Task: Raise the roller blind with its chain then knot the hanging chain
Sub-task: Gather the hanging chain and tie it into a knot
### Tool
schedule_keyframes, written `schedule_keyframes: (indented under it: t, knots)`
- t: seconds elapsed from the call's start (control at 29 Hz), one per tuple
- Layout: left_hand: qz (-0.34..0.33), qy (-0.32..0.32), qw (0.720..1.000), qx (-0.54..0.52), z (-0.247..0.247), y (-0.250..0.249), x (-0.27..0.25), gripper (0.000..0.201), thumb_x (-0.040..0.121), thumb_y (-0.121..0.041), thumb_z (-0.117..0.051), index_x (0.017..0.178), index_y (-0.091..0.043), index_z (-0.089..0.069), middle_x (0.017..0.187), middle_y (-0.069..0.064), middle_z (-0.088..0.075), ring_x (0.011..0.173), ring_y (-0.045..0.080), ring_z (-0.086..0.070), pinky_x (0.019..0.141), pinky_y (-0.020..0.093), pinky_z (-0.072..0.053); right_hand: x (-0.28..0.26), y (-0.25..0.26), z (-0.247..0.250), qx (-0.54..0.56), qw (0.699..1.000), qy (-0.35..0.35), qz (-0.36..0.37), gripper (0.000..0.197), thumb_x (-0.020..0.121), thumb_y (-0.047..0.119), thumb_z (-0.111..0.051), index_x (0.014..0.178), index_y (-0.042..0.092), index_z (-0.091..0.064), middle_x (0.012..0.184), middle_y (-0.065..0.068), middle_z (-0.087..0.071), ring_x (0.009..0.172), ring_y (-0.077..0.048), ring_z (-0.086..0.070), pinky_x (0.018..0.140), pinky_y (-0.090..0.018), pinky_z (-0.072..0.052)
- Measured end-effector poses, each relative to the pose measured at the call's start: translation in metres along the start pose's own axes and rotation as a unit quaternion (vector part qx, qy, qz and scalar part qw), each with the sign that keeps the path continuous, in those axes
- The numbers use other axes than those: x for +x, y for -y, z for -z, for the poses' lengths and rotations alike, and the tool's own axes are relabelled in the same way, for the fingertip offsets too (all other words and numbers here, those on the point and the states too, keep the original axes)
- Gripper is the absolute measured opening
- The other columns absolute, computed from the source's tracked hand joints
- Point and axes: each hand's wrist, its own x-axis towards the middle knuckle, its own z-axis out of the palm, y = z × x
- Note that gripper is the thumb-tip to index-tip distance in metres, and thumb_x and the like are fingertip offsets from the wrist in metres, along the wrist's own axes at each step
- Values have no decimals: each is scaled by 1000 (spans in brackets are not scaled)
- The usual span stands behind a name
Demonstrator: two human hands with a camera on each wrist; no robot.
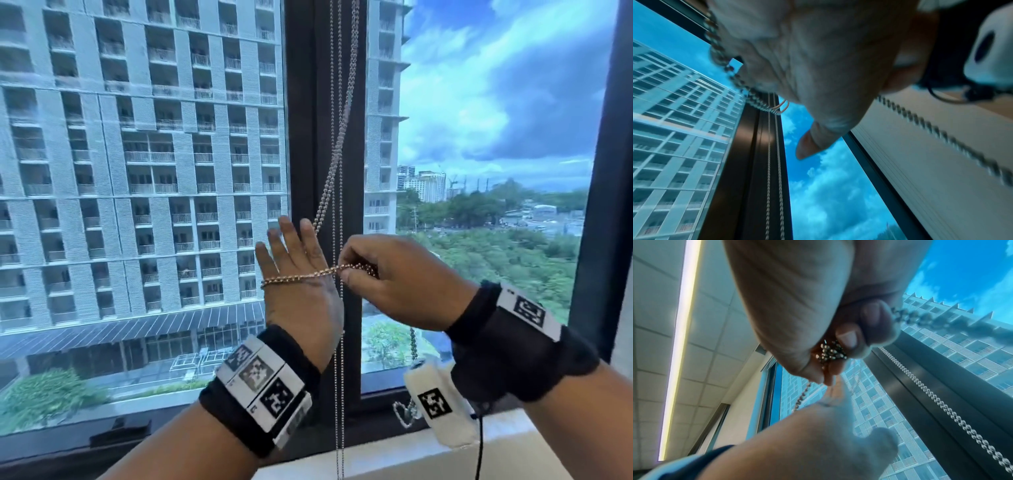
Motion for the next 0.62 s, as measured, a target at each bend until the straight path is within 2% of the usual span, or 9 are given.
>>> schedule_keyframes:
  t: [0.07, 0.14, 0.17, 0.21, 0.24, 0.35, 0.45, 0.52, 0.62]
  knots:
    - [24, 49, 998, 0, 10, 10, 0, 83, 100, -34, -37, 150, 8, 15, 158, 39, 0, 144, 51, -23, 116, 57, -23, 8, -3, 4, 10, 999, -51, 10, 8, 91, 20, -58, 83, 22, -59, 69, 15, -52, 66, 4, -49, 59, -14, -34]
    - [-6, 44, 999, 1, 27, 20, -1, 76, 100, -38, -35, 151, 11, -7, 141, 35, -45, 113, 41, -58, 89, 45, -46, 16, -5, 8, 28, 995, -97, 13, 4, 92, 21, -60, 88, 22, -61, 75, 13, -56, 70, 0, -51, 61, -13, -35]
    - [-42, 16, 999, -4, 36, 26, -2, 66, 99, -37, -34, 145, 9, -29, 117, 24, -63, 88, 31, -62, 71, 37, -45, 20, -6, 10, 40, 993, -115, 14, 3, 92, 21, -60, 89, 22, -62, 78, 12, -58, 72, -3, -53, 62, -13, -37]
    - [-86, 0, 996, -28, 43, 31, -2, 51, 98, -34, -34, 131, 3, -45, 99, 13, -67, 73, 27, -56, 63, 33, -39, 24, -8, 11, 49, 990, -129, 16, 2, 92, 21, -61, 91, 22, -62, 80, 10, -59, 74, -6, -54, 63, -13, -38]
    - [-124, 2, 989, -80, 48, 36, -1, 36, 98, -30, -35, 119, -4, -50, 94, 9, -66, 71, 26, -53, 61, 33, -36, 28, -10, 12, 50, 989, -141, 21, 3, 93, 20, -61, 92, 22, -63, 82, 9, -59, 75, -7, -54, 65, -13, -38]
    - [-171, 89, 944, -268, 56, 51, 12, 18, 99, -19, -39, 105, -19, -56, 97, 2, -66, 82, 21, -59, 67, 34, -41, 36, -23, 8, 38, 984, -174, 22, 7, 94, 17, -59, 96, 19, -66, 88, 11, -54, 81, -1, -52, 71, -9, -37]
    - [-177, 129, 886, -409, 52, 66, 28, 32, 95, -10, -45, 85, -29, -69, 105, -3, -73, 99, 27, -67, 87, 42, -53, 39, -38, -1, 52, 980, -191, 3, 11, 94, 17, -60, 98, 20, -70, 93, 11, -49, 85, -4, -55, 73, -14, -43]
    - [-143, 168, 820, -527, 48, 71, 31, 35, 93, -4, -51, 75, -26, -71, 108, -2, -73, 110, 25, -67, 94, 49, -54, 38, -43, -8, 68, 978, -199, -2, 12, 93, 16, -63, 98, 20, -73, 92, 8, -49, 85, -9, -56, 73, -17, -45]
    - [-87, 206, 721, -656, 39, 67, 29, 19, 94, 0, -61, 80, -8, -72, 117, 4, -72, 115, 11, -66, 92, 40, -58, 35, -44, -18, 63, 979, -196, -8, 8, 92, 19, -65, 95, 22, -72, 87, 10, -52, 80, -5, -55, 71, -11, -39]
